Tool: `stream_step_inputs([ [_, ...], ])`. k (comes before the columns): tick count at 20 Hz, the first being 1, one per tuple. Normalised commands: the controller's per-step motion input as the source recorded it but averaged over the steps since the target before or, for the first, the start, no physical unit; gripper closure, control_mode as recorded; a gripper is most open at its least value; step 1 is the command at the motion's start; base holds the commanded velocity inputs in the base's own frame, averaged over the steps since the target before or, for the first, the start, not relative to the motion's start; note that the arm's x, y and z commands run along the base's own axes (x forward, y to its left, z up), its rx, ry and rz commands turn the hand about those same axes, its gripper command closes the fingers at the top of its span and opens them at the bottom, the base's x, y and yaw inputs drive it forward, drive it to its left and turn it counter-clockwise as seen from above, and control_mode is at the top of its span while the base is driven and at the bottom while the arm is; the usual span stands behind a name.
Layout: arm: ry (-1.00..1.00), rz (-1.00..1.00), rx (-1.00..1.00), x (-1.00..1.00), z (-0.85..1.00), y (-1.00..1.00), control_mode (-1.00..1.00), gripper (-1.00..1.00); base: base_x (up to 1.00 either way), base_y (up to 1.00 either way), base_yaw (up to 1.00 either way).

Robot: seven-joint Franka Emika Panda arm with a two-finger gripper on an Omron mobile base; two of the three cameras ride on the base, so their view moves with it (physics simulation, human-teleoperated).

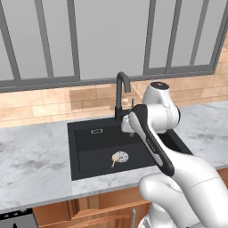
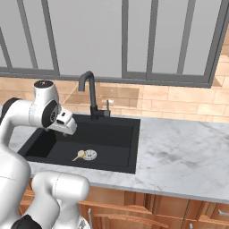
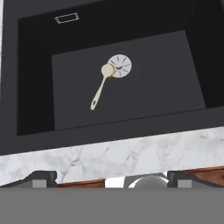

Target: Pick up the dish brush and dish brush from the sink, and place them back in the cabinet, and close the cabinet doors.

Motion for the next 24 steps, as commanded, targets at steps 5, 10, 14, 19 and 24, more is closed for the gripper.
stream_step_inputs([
  [5, 0.0, 0.0, 0.0, 0.19, -0.15, 0.02, -1.0, -1.0, 0.0, 0.0, 0.0],
  [10, 0.0, 0.0, 0.0, 0.18, -0.13, 0.05, -1.0, -1.0, 0.0, 0.0, 0.0],
  [14, 0.0, 0.0, 0.0, 0.11, -0.13, 0.01, -1.0, -1.0, 0.0, 0.0, 0.0],
  [19, 0.0, 0.0, 0.0, 0.16, -0.14, 0.0, -1.0, -1.0, 0.0, 0.0, 0.0],
  [24, 0.0, 0.0, 0.0, 0.19, -0.14, 0.0, -1.0, -1.0, 0.0, 0.0, 0.0],
])
